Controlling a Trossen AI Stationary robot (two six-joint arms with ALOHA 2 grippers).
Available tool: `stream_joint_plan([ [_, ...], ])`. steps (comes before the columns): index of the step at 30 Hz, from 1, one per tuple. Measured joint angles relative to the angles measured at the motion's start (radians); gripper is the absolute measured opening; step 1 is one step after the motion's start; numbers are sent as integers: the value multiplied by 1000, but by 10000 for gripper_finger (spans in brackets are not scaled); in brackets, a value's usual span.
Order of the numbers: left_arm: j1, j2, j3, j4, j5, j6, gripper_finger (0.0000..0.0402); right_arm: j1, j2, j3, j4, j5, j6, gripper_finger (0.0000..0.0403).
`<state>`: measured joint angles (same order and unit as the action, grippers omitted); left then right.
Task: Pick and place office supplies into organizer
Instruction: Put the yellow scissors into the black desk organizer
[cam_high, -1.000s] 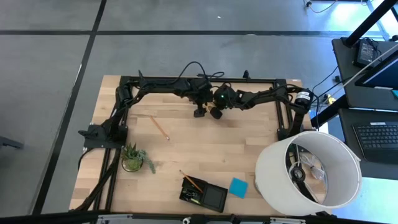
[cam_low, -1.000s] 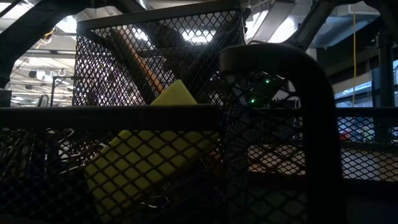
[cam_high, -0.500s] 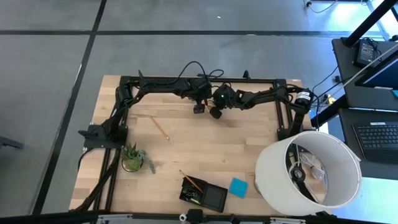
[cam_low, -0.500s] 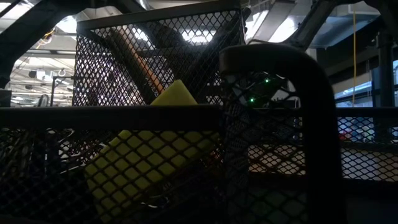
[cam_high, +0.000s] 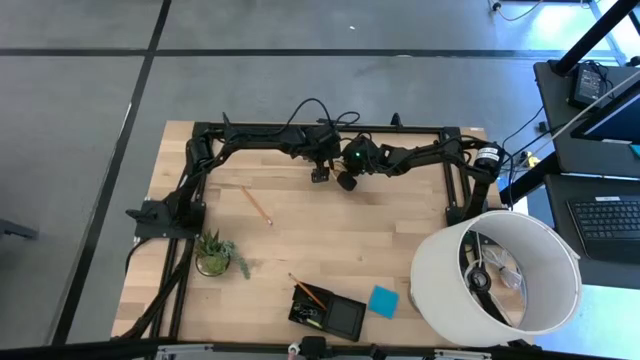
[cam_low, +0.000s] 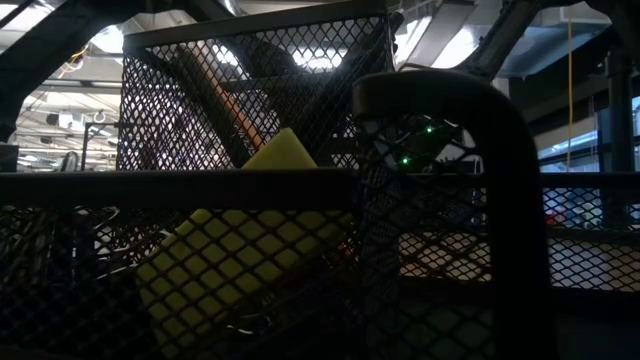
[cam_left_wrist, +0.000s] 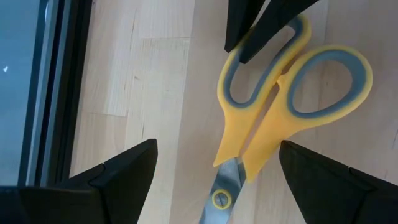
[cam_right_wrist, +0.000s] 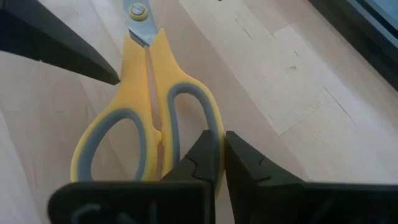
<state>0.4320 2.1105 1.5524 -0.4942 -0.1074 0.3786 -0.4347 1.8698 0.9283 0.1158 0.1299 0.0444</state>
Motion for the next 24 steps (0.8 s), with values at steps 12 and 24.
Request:
stream_joint_plan([
  [12,-1,0,0,-15,29,5,331,0,0,0,51,1,-4,20],
  [24,-4,0,0,-73,69,2,323,1,0,0,103,-17,-21,20],
])
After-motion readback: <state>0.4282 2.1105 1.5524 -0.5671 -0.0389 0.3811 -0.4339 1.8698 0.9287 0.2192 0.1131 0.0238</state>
